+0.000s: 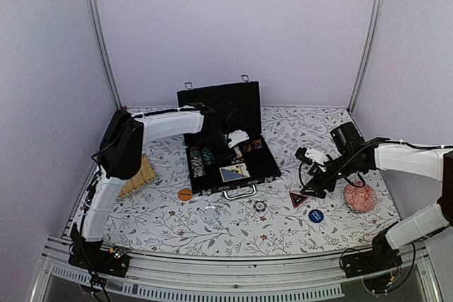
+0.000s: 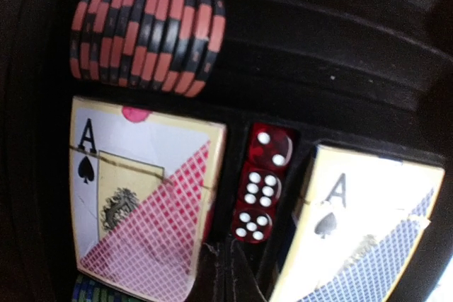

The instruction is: Pack up texas hold em set

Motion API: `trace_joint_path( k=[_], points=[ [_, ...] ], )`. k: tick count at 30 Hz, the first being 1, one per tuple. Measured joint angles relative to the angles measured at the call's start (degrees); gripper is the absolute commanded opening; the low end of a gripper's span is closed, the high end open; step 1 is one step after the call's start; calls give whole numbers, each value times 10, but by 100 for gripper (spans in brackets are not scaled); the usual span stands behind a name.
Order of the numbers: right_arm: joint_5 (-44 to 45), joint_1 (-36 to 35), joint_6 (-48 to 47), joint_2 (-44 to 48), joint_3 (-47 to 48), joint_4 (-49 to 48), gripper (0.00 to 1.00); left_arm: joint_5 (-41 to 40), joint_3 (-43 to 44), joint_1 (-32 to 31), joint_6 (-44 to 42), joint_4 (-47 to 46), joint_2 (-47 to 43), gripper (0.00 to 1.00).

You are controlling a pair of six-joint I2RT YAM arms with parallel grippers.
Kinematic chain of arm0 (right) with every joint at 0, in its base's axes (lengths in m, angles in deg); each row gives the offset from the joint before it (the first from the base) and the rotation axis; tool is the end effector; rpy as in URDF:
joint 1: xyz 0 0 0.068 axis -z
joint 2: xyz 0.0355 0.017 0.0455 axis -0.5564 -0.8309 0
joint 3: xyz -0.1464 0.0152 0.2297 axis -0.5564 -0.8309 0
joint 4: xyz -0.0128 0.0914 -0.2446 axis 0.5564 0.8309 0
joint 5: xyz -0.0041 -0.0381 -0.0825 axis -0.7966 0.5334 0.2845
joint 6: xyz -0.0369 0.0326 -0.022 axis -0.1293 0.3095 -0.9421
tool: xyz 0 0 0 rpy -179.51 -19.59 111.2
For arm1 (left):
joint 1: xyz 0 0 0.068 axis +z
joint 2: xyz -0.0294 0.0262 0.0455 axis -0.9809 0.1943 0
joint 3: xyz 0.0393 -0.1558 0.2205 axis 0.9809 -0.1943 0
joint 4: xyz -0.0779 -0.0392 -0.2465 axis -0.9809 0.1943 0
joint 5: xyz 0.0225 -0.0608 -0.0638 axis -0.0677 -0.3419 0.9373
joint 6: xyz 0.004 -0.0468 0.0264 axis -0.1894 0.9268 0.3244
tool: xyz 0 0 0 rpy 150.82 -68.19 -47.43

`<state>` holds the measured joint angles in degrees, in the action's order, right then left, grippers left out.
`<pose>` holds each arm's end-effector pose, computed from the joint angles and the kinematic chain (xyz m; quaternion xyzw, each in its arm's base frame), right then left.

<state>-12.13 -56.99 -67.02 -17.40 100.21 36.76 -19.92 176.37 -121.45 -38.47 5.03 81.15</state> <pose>0.2265 0.1119 0.1870 -0.4955 0.8097 0.1676 0.2661 0.3704 -0.3425 0.1574 0.5112 0.8406 -0.0485 0.1725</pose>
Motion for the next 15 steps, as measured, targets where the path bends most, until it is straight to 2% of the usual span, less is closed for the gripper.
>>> trace_joint_path(
  k=[7, 11, 15],
  points=[
    [0, 0, 0, -3, 0, 2, 87, 38, -53, 1, -2, 0, -72, 0],
    [0, 0, 0, -3, 1, 3, 87, 23, -43, 2, 5, -19, -91, 0],
    [0, 0, 0, -3, 2, 3, 87, -11, -11, 7, 18, -27, -64, 0]
  ],
)
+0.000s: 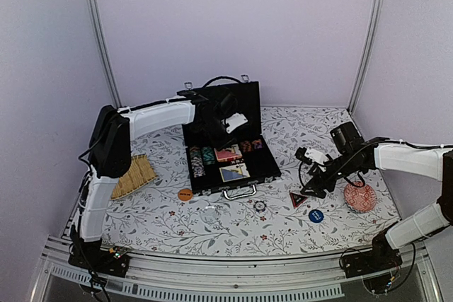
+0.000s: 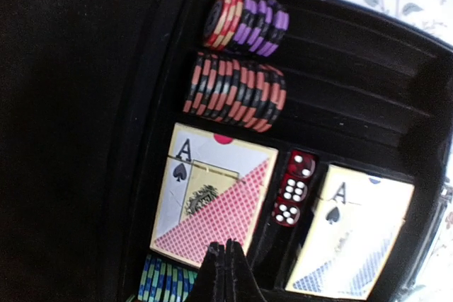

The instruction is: Pack up texas hold em set

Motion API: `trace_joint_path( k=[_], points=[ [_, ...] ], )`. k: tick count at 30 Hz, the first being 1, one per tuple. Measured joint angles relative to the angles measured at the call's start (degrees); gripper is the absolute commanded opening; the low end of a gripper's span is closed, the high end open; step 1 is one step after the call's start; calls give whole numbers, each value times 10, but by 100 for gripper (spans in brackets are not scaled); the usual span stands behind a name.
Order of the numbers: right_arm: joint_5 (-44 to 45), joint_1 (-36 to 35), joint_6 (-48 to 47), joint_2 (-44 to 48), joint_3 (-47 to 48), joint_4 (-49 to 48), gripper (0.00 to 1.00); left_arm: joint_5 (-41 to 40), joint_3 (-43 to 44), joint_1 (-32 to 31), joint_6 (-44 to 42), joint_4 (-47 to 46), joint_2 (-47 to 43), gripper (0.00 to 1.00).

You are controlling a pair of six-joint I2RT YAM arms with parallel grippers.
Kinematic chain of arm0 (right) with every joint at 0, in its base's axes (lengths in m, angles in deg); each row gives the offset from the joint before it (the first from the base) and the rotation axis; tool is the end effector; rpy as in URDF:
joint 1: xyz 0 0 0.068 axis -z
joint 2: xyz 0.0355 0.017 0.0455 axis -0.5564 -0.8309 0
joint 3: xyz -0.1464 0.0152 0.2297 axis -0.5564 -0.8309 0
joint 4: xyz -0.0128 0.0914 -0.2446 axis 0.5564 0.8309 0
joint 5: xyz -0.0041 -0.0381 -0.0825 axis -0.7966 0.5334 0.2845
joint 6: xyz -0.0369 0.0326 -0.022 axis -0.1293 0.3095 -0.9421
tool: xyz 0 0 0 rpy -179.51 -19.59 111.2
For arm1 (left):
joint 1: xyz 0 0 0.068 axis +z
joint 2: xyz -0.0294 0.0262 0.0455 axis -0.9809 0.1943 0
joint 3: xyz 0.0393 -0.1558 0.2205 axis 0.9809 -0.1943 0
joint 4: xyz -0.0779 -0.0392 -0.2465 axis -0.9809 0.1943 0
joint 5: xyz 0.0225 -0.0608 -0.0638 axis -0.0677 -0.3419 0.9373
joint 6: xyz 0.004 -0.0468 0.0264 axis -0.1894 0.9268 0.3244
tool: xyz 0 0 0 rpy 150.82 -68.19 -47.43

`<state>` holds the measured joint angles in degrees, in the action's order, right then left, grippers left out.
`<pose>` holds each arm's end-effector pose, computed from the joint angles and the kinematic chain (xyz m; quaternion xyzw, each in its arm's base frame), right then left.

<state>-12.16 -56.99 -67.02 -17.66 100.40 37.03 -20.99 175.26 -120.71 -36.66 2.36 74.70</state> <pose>0.2269 0.1121 0.1867 -0.4954 0.8105 0.1682 0.2634 0.3712 -0.3336 0.2080 0.4838 0.8396 -0.0553 0.2408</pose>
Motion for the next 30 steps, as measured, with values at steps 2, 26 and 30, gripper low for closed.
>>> trace_joint_path(
  k=[2, 26, 30],
  points=[
    [0, 0, 0, 0, 0, 0, 87, -13, 13, 5, 6, -4, 23, 0],
    [-5, 0, 4, 1, 27, 10, 87, -59, -9, 0, 44, -36, -21, 39],
    [-10, 0, 4, 2, 67, 27, 84, -64, -32, -23, 59, -59, -118, 48]
  ],
)
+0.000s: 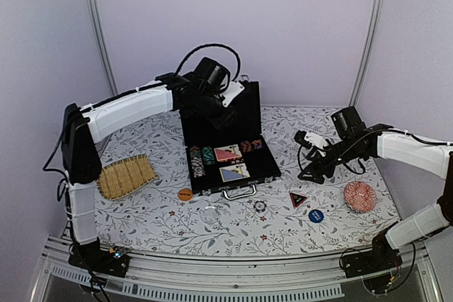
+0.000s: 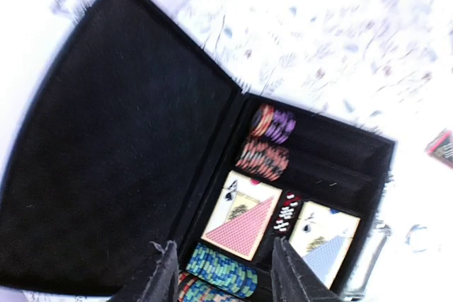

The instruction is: Pack up texas hold em set

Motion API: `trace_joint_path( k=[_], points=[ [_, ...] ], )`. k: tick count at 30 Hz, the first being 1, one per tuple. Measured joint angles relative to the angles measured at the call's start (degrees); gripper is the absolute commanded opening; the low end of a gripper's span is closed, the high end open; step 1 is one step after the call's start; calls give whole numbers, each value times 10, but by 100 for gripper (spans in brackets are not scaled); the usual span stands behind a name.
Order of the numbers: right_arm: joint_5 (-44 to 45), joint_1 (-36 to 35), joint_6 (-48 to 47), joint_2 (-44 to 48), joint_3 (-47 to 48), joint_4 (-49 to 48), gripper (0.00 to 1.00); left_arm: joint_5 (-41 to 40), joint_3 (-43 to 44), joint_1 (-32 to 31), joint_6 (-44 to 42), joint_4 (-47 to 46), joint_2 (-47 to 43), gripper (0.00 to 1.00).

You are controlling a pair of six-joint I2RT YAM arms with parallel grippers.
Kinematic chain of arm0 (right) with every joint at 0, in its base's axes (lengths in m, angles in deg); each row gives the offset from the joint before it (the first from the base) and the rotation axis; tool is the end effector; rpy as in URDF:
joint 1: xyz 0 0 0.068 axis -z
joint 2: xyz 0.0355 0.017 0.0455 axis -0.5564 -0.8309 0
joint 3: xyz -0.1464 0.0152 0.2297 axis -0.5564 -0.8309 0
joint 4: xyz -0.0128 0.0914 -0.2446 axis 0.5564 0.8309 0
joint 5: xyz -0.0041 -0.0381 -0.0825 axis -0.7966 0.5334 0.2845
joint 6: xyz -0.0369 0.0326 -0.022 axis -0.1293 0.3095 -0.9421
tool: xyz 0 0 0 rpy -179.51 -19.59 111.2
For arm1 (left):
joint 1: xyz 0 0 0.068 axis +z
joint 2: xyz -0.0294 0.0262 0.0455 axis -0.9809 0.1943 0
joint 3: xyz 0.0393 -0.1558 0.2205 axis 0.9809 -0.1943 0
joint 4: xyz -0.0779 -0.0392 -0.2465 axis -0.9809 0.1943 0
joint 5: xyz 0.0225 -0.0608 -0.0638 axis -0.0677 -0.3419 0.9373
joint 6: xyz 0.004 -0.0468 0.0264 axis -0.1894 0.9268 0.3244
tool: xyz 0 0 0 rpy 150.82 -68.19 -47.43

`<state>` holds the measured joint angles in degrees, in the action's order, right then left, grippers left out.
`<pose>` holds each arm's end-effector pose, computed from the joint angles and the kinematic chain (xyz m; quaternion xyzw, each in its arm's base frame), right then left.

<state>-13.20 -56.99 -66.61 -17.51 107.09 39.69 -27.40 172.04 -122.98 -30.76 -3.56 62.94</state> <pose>0.2406 0.1186 0.2194 -0.4955 0.7977 0.1727 0.2971 0.3436 -0.3288 0.2932 0.4205 0.8286 -0.0553 0.3655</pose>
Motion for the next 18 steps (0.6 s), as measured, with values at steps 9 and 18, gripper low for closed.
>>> trace_joint_path(
  k=[9, 18],
  points=[
    [20, -4, -40, -40, 85, 79, 77, 8, -205, -85, 65, -62, -164, 58],
    [43, -86, -66, -91, 90, 106, 72, 30, -424, -128, 169, -80, -215, 55]
  ],
)
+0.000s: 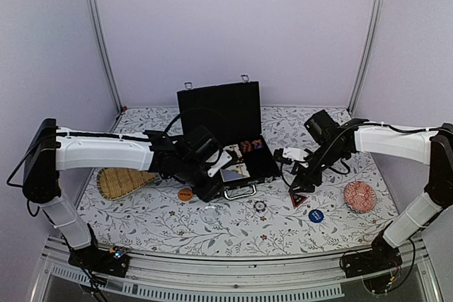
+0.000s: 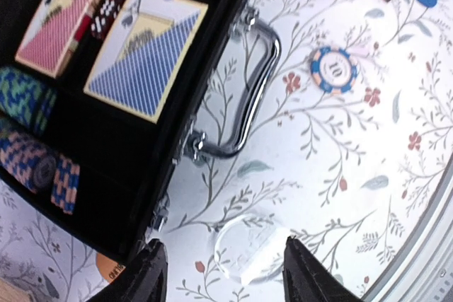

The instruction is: Pack up texas hold em set

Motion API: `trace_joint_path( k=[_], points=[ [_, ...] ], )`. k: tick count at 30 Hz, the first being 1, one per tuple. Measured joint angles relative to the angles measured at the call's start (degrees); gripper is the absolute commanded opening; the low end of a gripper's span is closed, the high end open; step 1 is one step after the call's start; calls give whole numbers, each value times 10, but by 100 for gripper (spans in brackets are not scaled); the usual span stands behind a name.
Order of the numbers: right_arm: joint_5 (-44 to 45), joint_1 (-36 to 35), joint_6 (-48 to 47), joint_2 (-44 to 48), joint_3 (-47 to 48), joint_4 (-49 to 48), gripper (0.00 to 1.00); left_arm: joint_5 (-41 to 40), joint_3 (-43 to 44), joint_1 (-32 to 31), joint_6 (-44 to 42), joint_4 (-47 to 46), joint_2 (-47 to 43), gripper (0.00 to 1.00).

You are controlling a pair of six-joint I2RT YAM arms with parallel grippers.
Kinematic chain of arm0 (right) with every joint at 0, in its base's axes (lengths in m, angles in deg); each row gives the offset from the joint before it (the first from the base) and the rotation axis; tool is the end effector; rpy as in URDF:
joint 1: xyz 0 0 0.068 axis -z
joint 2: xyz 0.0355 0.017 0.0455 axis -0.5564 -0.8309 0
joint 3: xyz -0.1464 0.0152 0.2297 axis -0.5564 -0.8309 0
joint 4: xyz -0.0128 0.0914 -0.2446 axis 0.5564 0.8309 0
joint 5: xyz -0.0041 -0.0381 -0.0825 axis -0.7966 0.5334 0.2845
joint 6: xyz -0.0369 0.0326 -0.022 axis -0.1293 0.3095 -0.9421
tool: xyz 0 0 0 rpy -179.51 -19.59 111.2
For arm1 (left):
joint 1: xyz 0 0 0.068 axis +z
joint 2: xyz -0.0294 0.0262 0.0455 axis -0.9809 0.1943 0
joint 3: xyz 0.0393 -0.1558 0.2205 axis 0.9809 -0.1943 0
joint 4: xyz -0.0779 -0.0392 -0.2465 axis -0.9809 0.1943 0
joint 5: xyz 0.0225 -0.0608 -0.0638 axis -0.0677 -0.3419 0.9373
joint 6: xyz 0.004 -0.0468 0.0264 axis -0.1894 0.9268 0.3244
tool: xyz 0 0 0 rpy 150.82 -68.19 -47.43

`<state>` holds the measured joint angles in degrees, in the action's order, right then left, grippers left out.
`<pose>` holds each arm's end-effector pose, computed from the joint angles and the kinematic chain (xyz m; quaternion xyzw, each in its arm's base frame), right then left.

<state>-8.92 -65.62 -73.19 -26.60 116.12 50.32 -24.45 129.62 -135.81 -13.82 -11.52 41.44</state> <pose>0.2420 0.1640 0.2144 -0.5927 0.7638 0.1529 0.2048 0.1958 -0.2982 0.2187 0.4175 0.8705 -0.1120 0.2355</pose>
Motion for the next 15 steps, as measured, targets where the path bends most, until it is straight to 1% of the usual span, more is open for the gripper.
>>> trace_joint_path(
  k=[4, 7, 12, 15],
  points=[
    [3, -47, -1, -54, 22, 0, 70, 2, -57, 0, 41, 2, -30, 52],
    [6, -75, -1, -95, 44, 0, 69, 3, -75, 0, 62, 7, -47, 50],
    [8, -115, -1, -154, 82, 0, 68, 2, -99, 4, 92, 10, -71, 50],
    [9, -133, -1, -181, 97, 0, 68, 2, -117, 14, 110, 16, -83, 53]
  ],
)
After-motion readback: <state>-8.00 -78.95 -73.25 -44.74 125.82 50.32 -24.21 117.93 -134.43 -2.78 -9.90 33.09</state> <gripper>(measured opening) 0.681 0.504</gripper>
